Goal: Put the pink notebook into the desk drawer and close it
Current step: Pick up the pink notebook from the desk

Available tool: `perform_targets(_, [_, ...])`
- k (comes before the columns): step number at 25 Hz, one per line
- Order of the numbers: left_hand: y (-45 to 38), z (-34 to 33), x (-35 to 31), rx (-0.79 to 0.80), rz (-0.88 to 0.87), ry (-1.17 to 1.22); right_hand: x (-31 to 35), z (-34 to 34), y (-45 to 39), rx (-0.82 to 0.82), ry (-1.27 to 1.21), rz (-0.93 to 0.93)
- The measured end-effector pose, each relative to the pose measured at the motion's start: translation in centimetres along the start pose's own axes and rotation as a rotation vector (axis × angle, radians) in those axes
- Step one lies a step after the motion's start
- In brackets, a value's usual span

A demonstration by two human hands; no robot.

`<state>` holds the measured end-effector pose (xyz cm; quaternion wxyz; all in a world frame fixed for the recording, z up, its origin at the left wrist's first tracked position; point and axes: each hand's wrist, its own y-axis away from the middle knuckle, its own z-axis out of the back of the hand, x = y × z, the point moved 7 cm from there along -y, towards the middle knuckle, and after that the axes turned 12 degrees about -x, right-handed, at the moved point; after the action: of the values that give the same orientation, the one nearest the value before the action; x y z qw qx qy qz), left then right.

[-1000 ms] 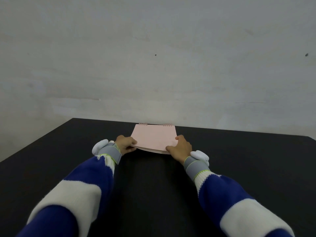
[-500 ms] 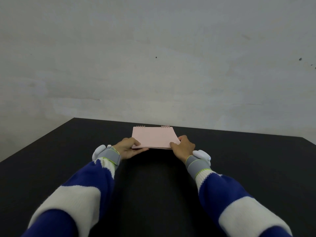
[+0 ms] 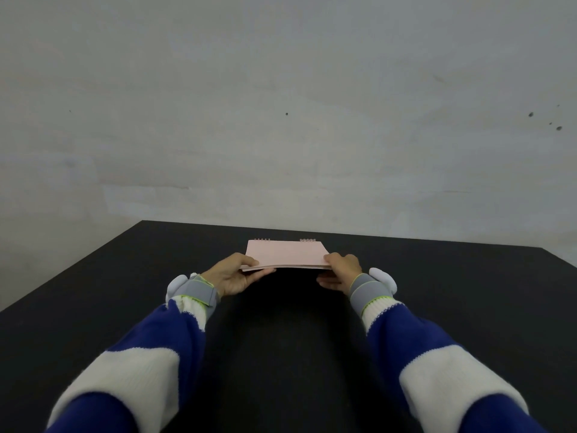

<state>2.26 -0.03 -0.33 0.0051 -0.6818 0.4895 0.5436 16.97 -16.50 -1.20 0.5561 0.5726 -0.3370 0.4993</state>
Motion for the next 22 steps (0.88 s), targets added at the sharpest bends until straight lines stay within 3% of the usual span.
perform_targets(4, [0.6, 0.3, 0.9, 0.017, 0.012, -0.039, 0.0, 0.6, 1.0, 0.011, -0.093, -0.056])
perform_targets(22, [3.9, -0.4, 3.6, 0.062, 0.027, -0.072, 0.8, 5.0, 4.7, -0.087, -0.139, 0.037])
